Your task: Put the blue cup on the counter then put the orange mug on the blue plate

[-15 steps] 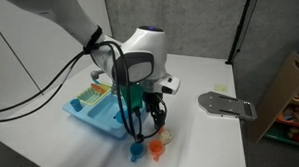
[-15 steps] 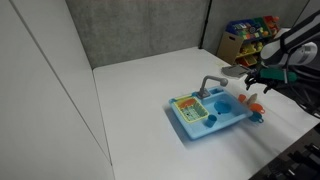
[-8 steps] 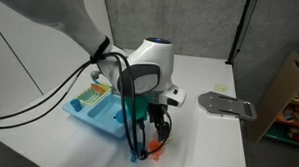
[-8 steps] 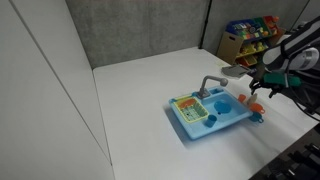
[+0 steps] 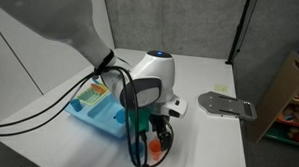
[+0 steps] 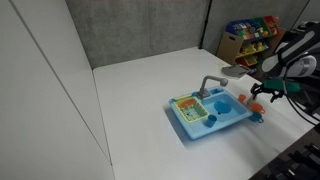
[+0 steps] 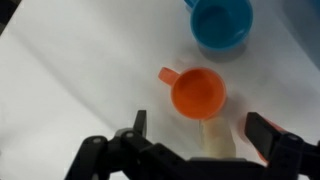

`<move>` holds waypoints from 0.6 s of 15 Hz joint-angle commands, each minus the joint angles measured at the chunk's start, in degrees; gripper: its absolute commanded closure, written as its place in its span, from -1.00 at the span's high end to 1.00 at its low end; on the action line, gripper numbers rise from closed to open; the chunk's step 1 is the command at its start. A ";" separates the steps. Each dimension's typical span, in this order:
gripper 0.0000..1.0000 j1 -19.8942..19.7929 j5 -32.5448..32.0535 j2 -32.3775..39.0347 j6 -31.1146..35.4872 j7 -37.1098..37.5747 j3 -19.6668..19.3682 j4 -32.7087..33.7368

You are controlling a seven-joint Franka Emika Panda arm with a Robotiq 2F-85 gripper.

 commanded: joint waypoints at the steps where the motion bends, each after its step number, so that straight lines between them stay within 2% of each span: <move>1: 1.00 -0.74 0.01 2.29 1.25 -0.42 0.74 1.27; 9: 1.00 -1.54 -0.08 5.24 4.68 -3.05 1.90 2.21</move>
